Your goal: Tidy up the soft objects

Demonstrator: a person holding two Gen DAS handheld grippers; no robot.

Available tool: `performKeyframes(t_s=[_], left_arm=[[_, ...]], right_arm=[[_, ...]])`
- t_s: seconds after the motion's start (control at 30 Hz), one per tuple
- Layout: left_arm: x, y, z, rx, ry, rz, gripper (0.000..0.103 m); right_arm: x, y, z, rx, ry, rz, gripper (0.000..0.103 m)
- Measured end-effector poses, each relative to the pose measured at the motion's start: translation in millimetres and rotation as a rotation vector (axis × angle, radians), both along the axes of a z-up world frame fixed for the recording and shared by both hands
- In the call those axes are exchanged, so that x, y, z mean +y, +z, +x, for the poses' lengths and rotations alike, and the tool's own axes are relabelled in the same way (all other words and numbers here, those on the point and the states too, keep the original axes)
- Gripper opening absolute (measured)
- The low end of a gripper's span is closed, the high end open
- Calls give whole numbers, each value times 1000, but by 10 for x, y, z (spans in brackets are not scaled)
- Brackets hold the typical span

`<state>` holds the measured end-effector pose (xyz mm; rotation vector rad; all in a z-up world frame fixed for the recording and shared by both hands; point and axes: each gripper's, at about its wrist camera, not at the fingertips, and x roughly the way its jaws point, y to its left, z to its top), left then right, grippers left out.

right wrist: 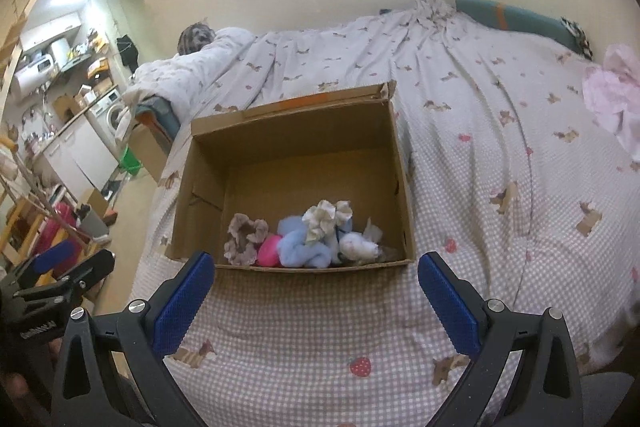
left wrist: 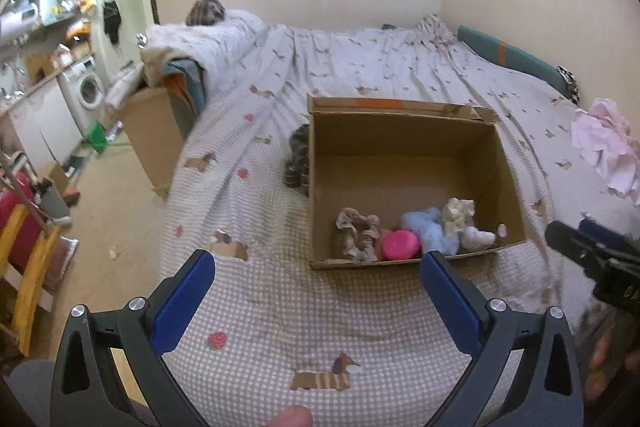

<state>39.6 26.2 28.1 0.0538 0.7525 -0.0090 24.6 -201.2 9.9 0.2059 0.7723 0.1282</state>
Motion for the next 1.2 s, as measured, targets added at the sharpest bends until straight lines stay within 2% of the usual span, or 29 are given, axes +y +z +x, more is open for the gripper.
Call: performKeyframes(t_s=[0.13,0.33,0.8,1.2], left_arm=[[12,-14,22,11,-7,-54,102],[-104,-36,66,-3,-31,-28,102],[-10,-88,116,29,-6,-83,102],[2,-102,108,34,-2,-81,102]], right_arm=[[55,-13,-9,-9,10,-45,103],[135,-96,54,11,19,-79,103],[175,-119,48,13,22,-102,103],[131,-107,44,9,12,-100,103]])
